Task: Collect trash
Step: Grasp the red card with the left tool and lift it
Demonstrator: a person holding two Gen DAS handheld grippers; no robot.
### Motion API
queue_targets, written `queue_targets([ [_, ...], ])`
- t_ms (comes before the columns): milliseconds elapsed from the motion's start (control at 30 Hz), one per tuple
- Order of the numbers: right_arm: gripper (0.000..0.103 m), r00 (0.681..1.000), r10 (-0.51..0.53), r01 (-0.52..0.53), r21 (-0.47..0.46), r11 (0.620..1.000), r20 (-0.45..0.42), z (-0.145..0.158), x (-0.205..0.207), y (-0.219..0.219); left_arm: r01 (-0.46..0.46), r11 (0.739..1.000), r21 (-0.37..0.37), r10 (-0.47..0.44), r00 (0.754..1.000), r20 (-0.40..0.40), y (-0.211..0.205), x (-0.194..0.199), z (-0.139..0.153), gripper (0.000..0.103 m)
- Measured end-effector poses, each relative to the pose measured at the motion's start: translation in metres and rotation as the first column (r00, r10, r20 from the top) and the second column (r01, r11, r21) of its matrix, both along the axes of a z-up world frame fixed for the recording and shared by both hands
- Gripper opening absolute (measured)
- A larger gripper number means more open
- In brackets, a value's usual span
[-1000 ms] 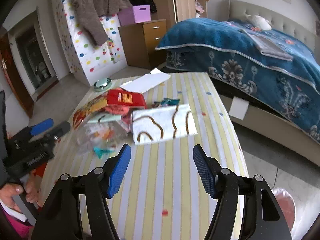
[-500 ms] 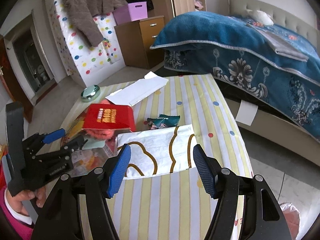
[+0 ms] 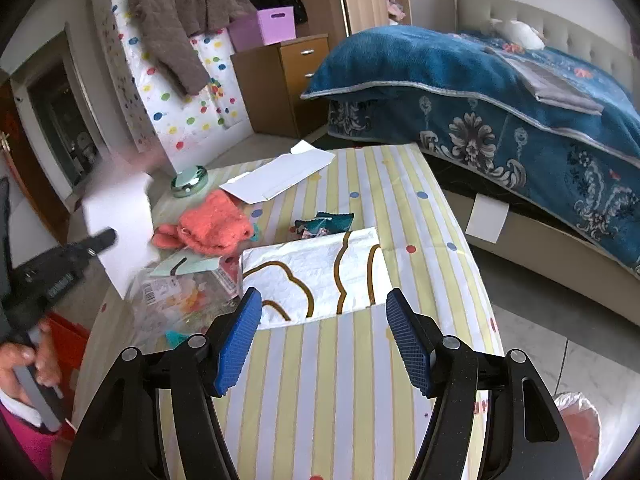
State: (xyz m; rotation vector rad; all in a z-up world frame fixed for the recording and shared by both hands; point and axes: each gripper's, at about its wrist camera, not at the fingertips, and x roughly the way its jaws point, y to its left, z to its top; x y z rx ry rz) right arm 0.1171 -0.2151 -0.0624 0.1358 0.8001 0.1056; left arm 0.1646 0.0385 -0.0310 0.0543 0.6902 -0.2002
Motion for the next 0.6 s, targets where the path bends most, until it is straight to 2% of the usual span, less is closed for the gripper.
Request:
queue_targets([
  [133, 0.069, 1.0, -0.002, 0.002, -0.007, 1.0, -0.011, -0.004, -0.004, 0.003, 0.004, 0.999, -0.033, -0.002, 0.999, 0.053, 0.003, -0.019, 0.018, 0.0],
  [233, 0.069, 1.0, -0.001, 0.001, -0.009, 1.0, -0.027, -0.008, -0.004, 0.004, 0.019, 0.998, -0.056, -0.015, 0.998, 0.065, 0.0, -0.029, 0.022, 0.0],
  [367, 0.069, 0.999, 0.003, -0.004, -0.022, 1.0, -0.05, -0.019, 0.003, 0.009, 0.022, 0.998, -0.066, -0.018, 0.998, 0.058, -0.004, -0.031, 0.018, 0.0],
  [600, 0.069, 0.994, 0.076, -0.081, -0.067, 0.994, -0.079, -0.037, 0.029, 0.037, 0.0, 0.997, -0.074, 0.002, 1.0, 0.022, 0.004, -0.022, 0.003, 0.0],
])
